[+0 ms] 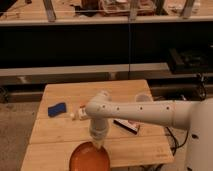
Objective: Drag the ceramic bowl in a circle
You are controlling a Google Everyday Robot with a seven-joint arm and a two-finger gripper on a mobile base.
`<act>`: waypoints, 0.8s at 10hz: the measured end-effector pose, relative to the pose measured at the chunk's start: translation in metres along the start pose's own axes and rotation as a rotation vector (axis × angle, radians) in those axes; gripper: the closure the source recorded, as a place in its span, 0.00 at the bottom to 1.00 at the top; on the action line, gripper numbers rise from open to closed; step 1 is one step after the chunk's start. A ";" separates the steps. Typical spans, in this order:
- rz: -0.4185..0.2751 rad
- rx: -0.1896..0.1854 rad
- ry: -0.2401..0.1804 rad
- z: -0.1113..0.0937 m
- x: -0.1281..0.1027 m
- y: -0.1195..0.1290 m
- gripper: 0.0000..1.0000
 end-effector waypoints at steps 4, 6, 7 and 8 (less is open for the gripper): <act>0.235 0.072 0.067 -0.017 0.028 0.048 1.00; 0.348 0.081 0.115 -0.026 0.024 0.080 1.00; 0.397 0.083 0.147 -0.034 0.013 0.097 1.00; 0.420 0.081 0.165 -0.039 0.003 0.106 1.00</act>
